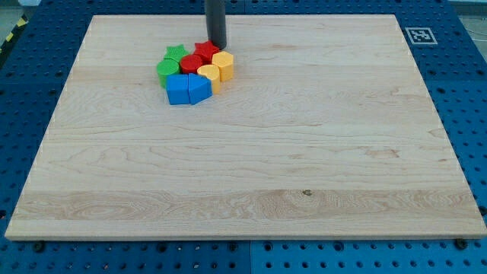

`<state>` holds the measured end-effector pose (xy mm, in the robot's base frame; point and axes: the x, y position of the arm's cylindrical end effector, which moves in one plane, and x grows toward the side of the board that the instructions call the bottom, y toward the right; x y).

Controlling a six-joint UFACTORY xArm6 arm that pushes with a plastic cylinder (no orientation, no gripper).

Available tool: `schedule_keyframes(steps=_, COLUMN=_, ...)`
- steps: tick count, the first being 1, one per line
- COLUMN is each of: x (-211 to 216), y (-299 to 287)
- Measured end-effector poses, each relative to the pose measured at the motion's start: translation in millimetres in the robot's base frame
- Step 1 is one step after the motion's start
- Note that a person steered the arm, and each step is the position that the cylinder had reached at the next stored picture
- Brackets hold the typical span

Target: Push the red star into the group of the blocks

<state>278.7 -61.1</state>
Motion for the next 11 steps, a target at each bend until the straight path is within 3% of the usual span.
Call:
schedule_keyframes(steps=6, x=-26, y=-48)
schedule_keyframes(steps=9, x=10, y=49)
schedule_keyframes(steps=11, x=27, y=59)
